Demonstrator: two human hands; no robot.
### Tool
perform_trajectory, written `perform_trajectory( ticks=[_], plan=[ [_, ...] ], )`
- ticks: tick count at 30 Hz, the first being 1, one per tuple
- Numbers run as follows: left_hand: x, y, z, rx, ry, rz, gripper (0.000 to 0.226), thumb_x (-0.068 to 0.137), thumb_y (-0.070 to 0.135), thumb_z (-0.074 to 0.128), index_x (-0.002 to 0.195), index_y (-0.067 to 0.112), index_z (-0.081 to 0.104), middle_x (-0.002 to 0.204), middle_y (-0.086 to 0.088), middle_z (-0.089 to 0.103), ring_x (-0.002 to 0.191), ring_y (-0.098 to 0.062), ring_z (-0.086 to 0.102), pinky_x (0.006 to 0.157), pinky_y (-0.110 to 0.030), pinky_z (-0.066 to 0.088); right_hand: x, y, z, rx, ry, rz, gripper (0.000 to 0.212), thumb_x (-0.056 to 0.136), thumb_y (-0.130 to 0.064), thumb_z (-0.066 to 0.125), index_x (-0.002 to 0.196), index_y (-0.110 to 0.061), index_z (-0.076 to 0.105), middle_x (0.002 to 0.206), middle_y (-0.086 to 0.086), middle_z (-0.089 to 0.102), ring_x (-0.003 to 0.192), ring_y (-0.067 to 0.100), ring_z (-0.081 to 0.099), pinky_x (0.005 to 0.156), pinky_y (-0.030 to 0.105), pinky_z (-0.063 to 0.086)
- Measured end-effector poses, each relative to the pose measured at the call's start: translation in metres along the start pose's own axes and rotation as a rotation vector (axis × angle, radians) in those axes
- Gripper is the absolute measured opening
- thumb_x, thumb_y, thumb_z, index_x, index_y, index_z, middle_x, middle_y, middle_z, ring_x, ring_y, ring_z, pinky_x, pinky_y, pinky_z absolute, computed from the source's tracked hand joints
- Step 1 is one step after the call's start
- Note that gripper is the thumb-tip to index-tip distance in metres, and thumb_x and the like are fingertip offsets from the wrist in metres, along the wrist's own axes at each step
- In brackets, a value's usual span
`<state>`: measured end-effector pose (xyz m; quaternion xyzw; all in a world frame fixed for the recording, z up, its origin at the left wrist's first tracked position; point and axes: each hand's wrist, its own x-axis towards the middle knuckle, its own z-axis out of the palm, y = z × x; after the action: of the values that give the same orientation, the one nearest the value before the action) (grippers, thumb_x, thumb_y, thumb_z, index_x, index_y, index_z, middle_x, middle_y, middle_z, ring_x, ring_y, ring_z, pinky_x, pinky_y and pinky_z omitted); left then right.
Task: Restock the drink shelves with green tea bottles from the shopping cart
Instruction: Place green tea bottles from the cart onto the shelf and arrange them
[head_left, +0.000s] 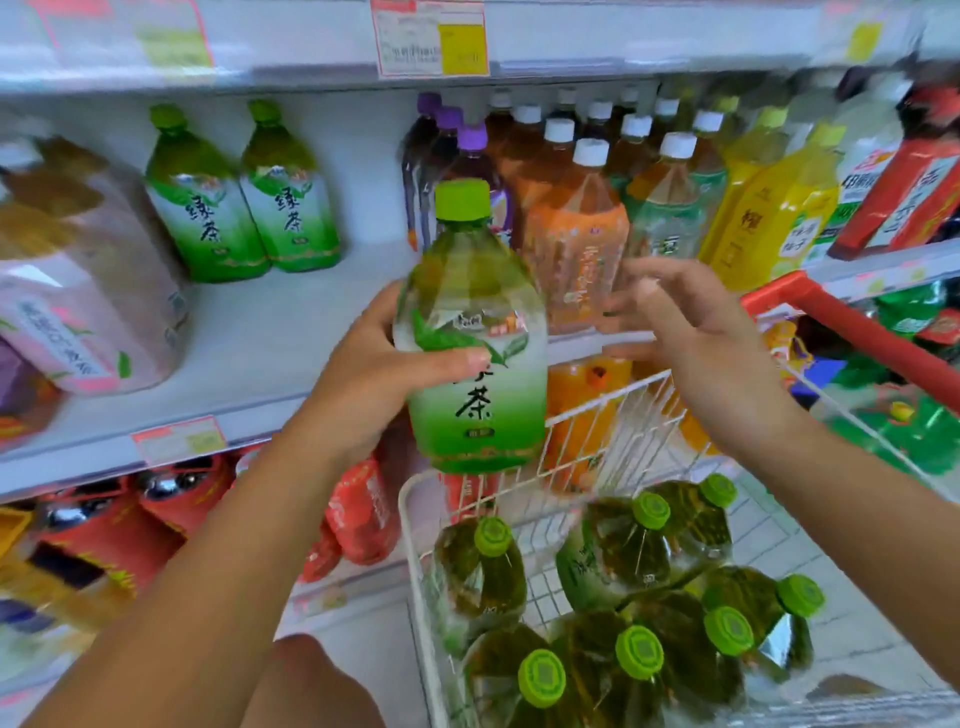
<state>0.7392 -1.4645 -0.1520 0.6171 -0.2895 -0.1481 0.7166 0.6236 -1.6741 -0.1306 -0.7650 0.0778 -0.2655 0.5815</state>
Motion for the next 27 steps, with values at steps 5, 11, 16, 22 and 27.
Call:
perform_trajectory(
  ticks=[5, 11, 16, 22, 27],
  plan=[
    [-0.003, 0.021, -0.042, 0.059, 0.137, 0.049, 0.068, 0.049, 0.015, 0.085, 0.112, 0.021, 0.062, 0.099, 0.006, 0.075, 0.093, -0.015, 0.072, 0.074, -0.029, 0.057, -0.044, 0.049, 0.041, -0.644, -0.881, 0.307, 0.038, 0.089, -0.041, 0.061, 0.125, -0.037, 0.051, 0.124, -0.013, 0.057, 0.111, 0.007, 0.055, 0.089, 0.018, 0.044],
    [-0.020, 0.008, -0.058, 0.110, 0.208, 0.039, 0.073, 0.051, 0.024, 0.085, 0.120, 0.016, 0.061, 0.111, -0.002, 0.073, 0.102, -0.020, 0.070, 0.079, -0.030, 0.056, -0.087, 0.081, 0.084, -0.626, -0.597, 0.382, 0.054, 0.077, -0.050, 0.072, 0.120, -0.026, 0.049, 0.114, -0.010, 0.056, 0.106, 0.009, 0.053, 0.086, 0.024, 0.044],
    [-0.024, 0.005, -0.060, 0.111, 0.257, 0.034, 0.067, 0.055, 0.015, 0.085, 0.117, 0.017, 0.061, 0.107, 0.001, 0.073, 0.098, -0.015, 0.070, 0.075, -0.027, 0.055, -0.103, 0.098, 0.089, -0.419, -0.403, 0.379, 0.028, 0.077, -0.038, 0.077, 0.090, -0.031, 0.053, 0.090, -0.012, 0.063, 0.092, 0.008, 0.059, 0.077, 0.021, 0.046],
    [-0.029, 0.014, -0.074, 0.128, 0.282, 0.043, 0.059, 0.053, 0.020, 0.085, 0.108, 0.026, 0.064, 0.101, 0.008, 0.075, 0.095, -0.014, 0.071, 0.073, -0.026, 0.056, -0.091, 0.054, 0.064, -0.247, -0.333, 0.271, 0.027, 0.083, -0.020, 0.073, 0.094, -0.042, 0.062, 0.091, -0.026, 0.065, 0.088, -0.021, 0.056, 0.073, -0.002, 0.040],
    [-0.028, 0.017, -0.087, 0.134, 0.284, 0.045, 0.079, 0.047, 0.029, 0.086, 0.121, 0.018, 0.062, 0.114, -0.002, 0.072, 0.104, -0.021, 0.070, 0.082, -0.034, 0.056, -0.053, -0.009, 0.039, -0.251, -0.222, 0.067, 0.022, 0.083, -0.025, 0.071, 0.102, -0.036, 0.068, 0.099, -0.021, 0.070, 0.097, -0.005, 0.062, 0.087, 0.017, 0.048]
  ],
)
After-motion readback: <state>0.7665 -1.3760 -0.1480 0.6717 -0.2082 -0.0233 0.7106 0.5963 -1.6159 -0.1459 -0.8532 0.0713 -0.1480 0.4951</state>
